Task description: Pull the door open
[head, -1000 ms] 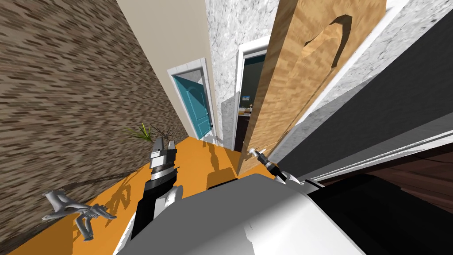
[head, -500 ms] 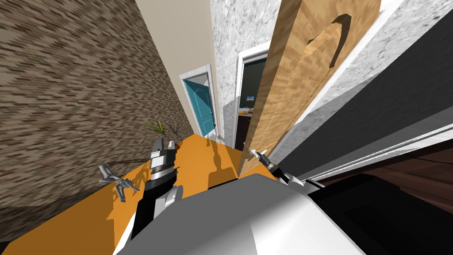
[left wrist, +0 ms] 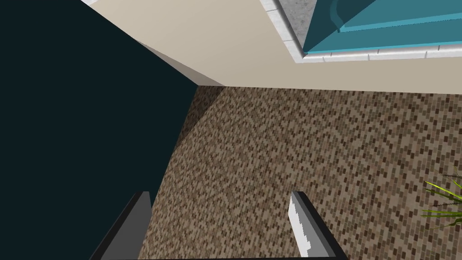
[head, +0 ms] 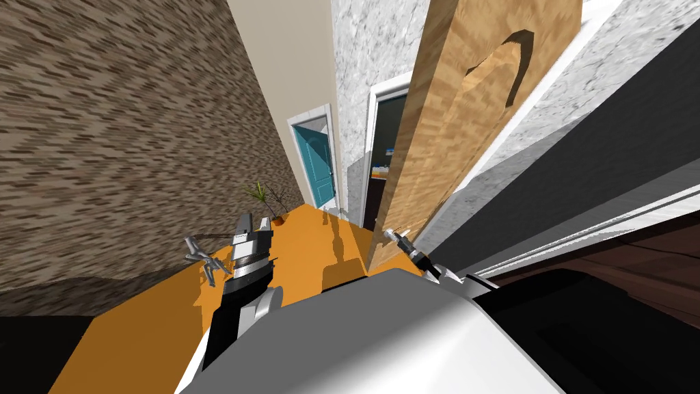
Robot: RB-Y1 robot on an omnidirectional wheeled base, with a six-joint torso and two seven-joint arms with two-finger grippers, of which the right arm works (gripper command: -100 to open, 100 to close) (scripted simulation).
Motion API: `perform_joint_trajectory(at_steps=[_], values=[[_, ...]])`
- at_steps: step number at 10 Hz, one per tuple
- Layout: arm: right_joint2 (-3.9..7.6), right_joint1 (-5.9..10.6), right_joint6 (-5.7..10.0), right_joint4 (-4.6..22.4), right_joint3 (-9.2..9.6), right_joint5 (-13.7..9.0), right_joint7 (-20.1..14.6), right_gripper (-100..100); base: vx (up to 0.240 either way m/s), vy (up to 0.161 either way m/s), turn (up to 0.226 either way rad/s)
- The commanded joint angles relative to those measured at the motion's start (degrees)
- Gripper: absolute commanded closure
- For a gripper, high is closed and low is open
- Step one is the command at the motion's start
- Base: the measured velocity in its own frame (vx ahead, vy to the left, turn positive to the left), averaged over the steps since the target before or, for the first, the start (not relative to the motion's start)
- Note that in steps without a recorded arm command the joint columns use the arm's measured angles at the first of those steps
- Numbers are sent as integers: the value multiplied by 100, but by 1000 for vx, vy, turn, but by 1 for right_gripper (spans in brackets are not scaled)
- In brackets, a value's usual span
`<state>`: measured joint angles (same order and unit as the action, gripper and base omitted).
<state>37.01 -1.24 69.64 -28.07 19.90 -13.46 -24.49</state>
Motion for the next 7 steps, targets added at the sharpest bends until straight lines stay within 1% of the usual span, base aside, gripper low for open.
perform_joint_trajectory(at_steps=[1,2,3,4,7], values=[[-45,-25,-172,-133,-50,17,77,100,-164,-49,108],[-71,3,-223,-141,-76,26,99,100,-119,-57,69],[-154,93,-384,-164,-157,52,167,100,-166,-94,182],[-184,126,-442,-172,-187,62,191,100,-202,-88,154],[-371,330,-804,-227,-371,123,345,100,-194,-93,179]])
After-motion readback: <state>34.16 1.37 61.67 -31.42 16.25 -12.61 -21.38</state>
